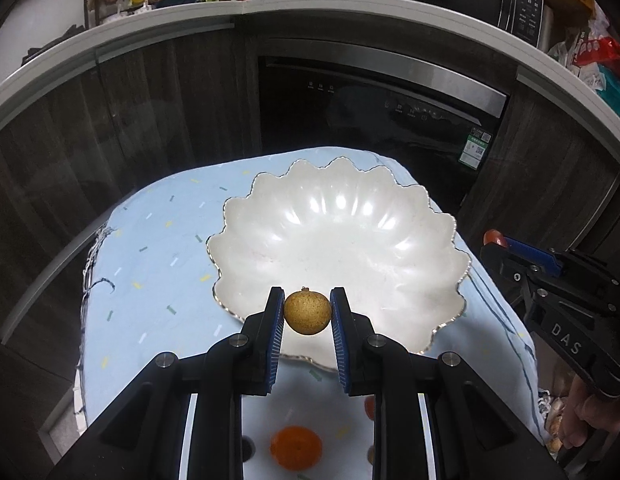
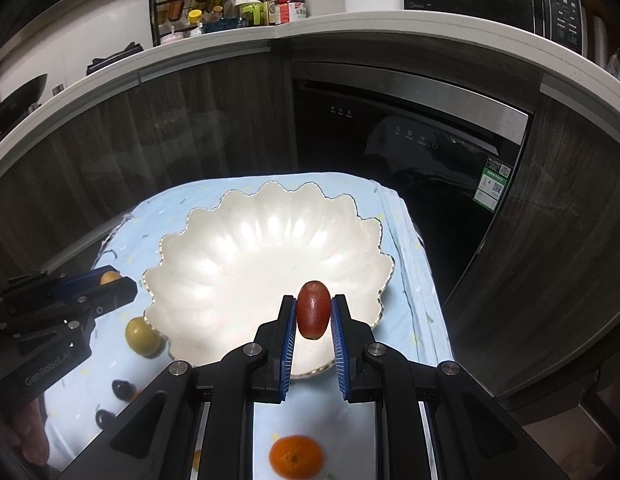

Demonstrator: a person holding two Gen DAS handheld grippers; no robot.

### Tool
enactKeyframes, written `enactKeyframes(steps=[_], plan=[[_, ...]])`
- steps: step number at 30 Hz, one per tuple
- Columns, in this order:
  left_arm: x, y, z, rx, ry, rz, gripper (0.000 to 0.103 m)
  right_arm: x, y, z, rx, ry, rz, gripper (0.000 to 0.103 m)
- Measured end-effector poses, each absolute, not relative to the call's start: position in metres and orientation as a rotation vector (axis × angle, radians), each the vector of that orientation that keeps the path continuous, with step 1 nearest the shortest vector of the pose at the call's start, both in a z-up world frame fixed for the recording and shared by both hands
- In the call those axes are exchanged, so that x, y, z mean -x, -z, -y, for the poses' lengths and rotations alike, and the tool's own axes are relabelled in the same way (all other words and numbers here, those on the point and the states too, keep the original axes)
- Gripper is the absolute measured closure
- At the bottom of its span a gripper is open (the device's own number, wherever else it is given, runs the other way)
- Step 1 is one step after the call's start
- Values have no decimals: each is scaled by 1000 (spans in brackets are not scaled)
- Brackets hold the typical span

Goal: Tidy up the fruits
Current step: 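Lift both held fruits and carry them over the white scalloped bowl, then open left tool dropping tan fruit while right tool releases red date into bowl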

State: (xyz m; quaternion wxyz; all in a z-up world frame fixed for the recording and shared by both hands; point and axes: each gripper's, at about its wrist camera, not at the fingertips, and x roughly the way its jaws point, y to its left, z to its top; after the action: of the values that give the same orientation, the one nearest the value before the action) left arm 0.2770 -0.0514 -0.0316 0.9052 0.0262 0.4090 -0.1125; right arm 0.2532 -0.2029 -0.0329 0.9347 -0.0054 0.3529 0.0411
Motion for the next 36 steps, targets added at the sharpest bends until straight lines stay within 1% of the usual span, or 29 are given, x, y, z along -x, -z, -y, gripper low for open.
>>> enactKeyframes(steps=[10,21,23,25,26,27,28,29,30,31,32,33,34,35,36], plan=[[-306,45,55,-62,237,-865,79,-279,42,206,-1,-70,-750,84],[-321,57,55,-50,223,-906,79,-298,59,208,-16,-68,-807,84],[-321,58,55,-54,223,-910,76,-300,61,209,-20,-72,-816,84],[-321,58,55,-54,222,-908,63,-302,63,209,-28,-76,-823,84],[-320,57,54,-53,219,-904,61,-303,63,209,-31,-77,-827,83],[-319,56,52,-49,211,-898,55,-304,63,209,-32,-76,-831,82],[-319,55,51,-48,205,-896,49,-304,62,209,-27,-69,-831,76],[-319,55,50,-48,199,-893,46,-303,61,209,-23,-61,-825,65],[-318,53,49,-50,194,-888,42,-302,60,209,-23,-58,-818,60],[-318,52,48,-52,189,-882,39,-301,59,209,-22,-52,-810,53],[-317,51,47,-54,186,-878,37,-300,57,209,-20,-43,-800,49],[-317,50,46,-56,181,-875,32,-299,55,209,-18,-37,-790,47],[-316,48,46,-56,176,-871,28,-298,54,209,-17,-33,-785,43],[-315,47,45,-53,172,-867,26,-297,52,209,-15,-27,-777,38],[-315,45,44,-49,168,-863,23,-296,51,209,-13,-24,-771,36]])
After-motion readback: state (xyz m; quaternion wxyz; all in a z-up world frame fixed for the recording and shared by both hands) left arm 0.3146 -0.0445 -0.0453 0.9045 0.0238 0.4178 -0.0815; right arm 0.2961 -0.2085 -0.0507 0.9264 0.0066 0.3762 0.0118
